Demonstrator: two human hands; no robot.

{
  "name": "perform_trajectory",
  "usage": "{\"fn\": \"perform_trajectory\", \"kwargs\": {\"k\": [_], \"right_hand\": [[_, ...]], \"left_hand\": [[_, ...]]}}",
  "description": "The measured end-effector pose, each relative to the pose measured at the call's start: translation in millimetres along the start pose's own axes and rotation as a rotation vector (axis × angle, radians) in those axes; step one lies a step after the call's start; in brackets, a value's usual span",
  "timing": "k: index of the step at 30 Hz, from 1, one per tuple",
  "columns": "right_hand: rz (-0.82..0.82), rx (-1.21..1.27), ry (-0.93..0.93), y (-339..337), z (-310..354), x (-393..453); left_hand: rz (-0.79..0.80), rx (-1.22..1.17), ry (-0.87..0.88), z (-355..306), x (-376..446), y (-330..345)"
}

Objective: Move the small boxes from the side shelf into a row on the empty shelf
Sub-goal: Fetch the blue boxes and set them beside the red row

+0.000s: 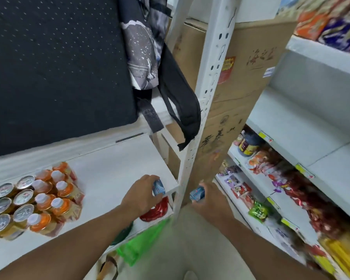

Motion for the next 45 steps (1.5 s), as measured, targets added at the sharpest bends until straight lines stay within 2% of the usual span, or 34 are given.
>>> {"fn": "perform_trajectory", "kwargs": {"k": [3,8,13,17,19,24,34,45], "right_hand": [[-0.055,0.05,0.162,-7.3,-21.4,-31.1],[-0.193,0.1,0.297,-43.9,-45.1,-88.9],[-0.339,0.064,0.332,-96.0,-83.5,-137.5],[-0.43,0.055,0.361,-129.5,-119.2,-170.8],[-0.448,0.077,0.399,-146.3,-138.8,-187.9],[-0.483,0.034,0.486,-190.6,-198.5,-232.4],[-0.591,0.067,0.549,-252.5,-318.8,-311.2],[-0.646,0.095,0.684,-280.1,-397.7,-352.0]], "left_hand": [[0.015,-0.048,0.114,-27.4,6.3,11.1],[0.115,-0.087,0.283,-82.9,7.8,34.6],[0.224,-0.035,0.497,-161.2,9.0,55.0],[0.196,-0.002,0.549,-215.5,8.0,84.9],[0.171,0.04,0.627,-251.3,2.8,92.9],[0.245,0.104,0.759,-353.6,-21.5,105.0],[0.301,0.179,0.887,-509.2,-74.0,174.1],[0.359,0.152,1.021,-610.3,-83.4,242.4]]}}
Point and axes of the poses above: each hand's wrist, its own x-axis towards the middle knuckle, its own y-axis out of the palm, z = x × y, the point moved 1 cm from there along x, towards the middle knuckle, and after that the axes turned 6 degrees about x, right-handed, at the moved point
